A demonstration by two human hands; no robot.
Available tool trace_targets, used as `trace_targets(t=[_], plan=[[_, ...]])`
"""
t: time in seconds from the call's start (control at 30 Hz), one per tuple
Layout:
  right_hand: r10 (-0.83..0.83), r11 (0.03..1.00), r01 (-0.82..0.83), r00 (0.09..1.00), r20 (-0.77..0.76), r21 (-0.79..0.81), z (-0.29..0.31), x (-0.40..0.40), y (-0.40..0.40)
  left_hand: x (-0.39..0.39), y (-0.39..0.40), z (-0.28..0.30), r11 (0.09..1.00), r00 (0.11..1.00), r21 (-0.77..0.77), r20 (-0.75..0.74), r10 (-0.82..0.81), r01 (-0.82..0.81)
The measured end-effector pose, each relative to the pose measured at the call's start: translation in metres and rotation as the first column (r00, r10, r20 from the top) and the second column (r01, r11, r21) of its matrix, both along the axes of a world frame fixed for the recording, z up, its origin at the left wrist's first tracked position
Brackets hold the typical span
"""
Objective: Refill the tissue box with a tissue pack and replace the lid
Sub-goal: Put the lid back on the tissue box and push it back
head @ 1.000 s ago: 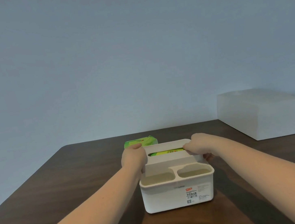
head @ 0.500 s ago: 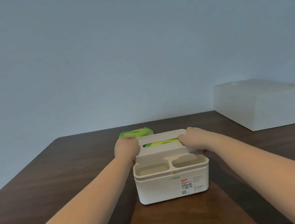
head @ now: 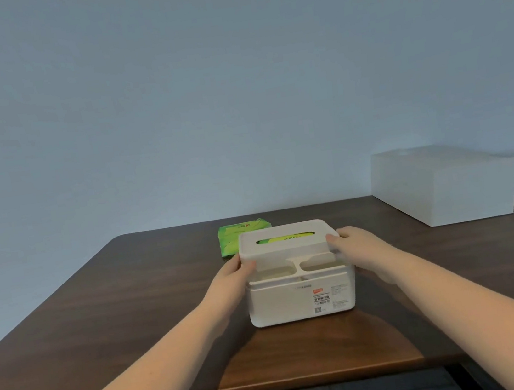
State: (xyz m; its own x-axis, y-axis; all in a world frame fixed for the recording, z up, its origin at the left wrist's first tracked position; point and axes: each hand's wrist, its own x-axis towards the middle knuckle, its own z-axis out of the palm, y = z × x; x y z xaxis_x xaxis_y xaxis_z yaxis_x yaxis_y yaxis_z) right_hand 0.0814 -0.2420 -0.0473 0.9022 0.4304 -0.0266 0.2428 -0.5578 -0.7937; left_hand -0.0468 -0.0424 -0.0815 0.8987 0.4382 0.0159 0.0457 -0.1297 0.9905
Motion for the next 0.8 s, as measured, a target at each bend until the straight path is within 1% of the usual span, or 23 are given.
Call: trace_targets(t=[0.1,0.17,0.23,0.33,0.47,0.6,0.7,0.77,0.8], plan=[[0.017,0.997,-0.012,0.998,-0.062,0.077,-0.012,-0.007,-0.016,-0.009,-0.008,-0.005,0.998,1.000,-0.054,0.023,-0.016,0.017],[0.009,0.993,0.006,0.991,-0.132,0.115,-0.017,-0.014,-0.021,-0.012,-0.013,-0.007,0.996,0.999,-0.093,0.034,-0.005,0.008],[0.010,0.986,0.019,0.985,-0.171,0.167,-0.020,-0.018,-0.021,-0.013,-0.017,-0.008,0.996,0.999,-0.093,0.043,0.020,-0.016],[0.012,0.979,0.026,0.982,-0.186,0.203,-0.021,-0.021,-0.020,-0.011,-0.016,-0.009,0.995,0.997,-0.071,0.050,0.067,-0.063],[0.009,0.986,0.023,0.981,-0.194,0.163,-0.022,-0.020,-0.020,-0.007,-0.017,-0.010,0.991,0.992,0.027,0.026,0.128,-0.128],[0.017,0.984,0.029,0.966,-0.257,0.175,-0.025,-0.021,-0.021,-0.008,-0.018,-0.013,0.989,0.989,0.028,0.027,0.145,-0.146],[-0.003,0.983,0.050,0.967,-0.253,0.179,-0.025,-0.021,-0.019,-0.010,-0.021,-0.009,0.986,0.986,0.020,0.039,0.162,-0.163],[-0.023,0.982,0.068,0.968,-0.249,0.174,-0.025,-0.022,-0.018,-0.009,-0.021,-0.011,0.980,0.981,0.051,0.025,0.192,-0.193],[-0.038,0.983,0.080,0.969,-0.244,0.165,-0.024,-0.022,-0.017,-0.008,-0.021,-0.012,0.971,0.975,0.092,0.010,0.222,-0.222]])
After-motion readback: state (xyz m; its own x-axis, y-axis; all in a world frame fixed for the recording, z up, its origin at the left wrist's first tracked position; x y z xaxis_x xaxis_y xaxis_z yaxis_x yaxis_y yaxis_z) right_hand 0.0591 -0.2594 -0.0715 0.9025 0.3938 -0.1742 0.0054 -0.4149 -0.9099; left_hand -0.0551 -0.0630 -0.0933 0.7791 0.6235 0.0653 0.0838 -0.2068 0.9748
